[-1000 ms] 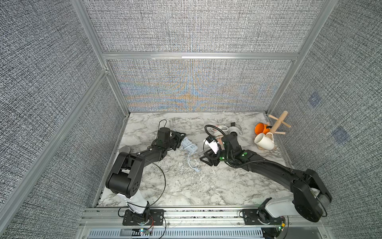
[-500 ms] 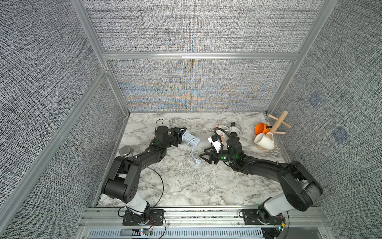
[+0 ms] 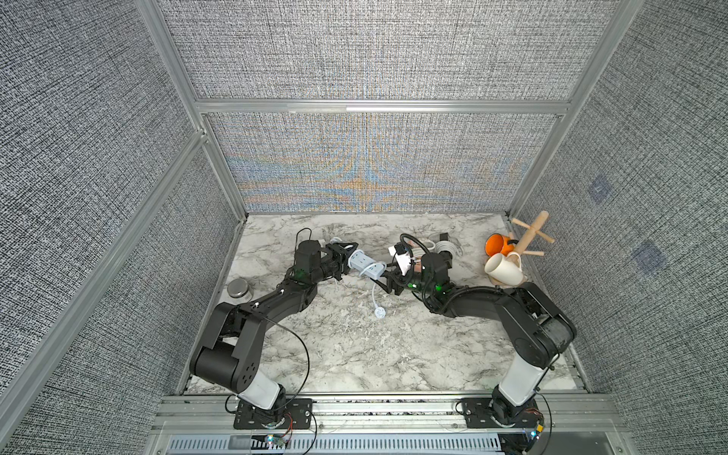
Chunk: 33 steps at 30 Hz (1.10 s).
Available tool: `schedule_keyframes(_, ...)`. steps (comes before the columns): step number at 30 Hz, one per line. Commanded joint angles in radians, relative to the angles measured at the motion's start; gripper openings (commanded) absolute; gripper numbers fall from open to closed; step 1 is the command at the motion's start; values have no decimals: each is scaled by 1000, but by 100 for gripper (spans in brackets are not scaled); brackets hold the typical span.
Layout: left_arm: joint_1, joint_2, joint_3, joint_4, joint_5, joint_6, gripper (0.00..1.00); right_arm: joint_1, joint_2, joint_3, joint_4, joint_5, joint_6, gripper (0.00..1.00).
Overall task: Unwrap the cord wrapped around the power strip
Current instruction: Unwrap the power cord from the power strip.
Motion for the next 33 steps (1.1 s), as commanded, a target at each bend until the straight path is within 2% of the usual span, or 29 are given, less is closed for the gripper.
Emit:
schedule_keyframes(1,-4,-8,-7,22,44,25,0,2,11,20,81,12,10,44)
schedule_keyframes(4,-4,-6,-10,17,42,30,0,0,-10,8,58,24,-12,16)
schedule_keyframes(9,-4,28,-8,13,40,44,0,-6,-77,38,-141,47,-124,0)
schedule_keyframes(13,-3,79,11,23,18,72,0,-7,-163,92,-366,77,-261,0)
schedule_keyframes(16,9,142,75,13,12,94,0,-5,-247,96,-489,112,-355,0)
schedule_keyframes(22,9,258,208,89,-1,13,0,53,-371,88,-750,250,-528,0)
schedule_keyframes(28,12,294,325,61,59,-4,0,58,-372,66,-882,446,-525,0)
schedule_keyframes(33,30,259,291,66,127,1,0,-6,-310,105,-941,550,-453,0)
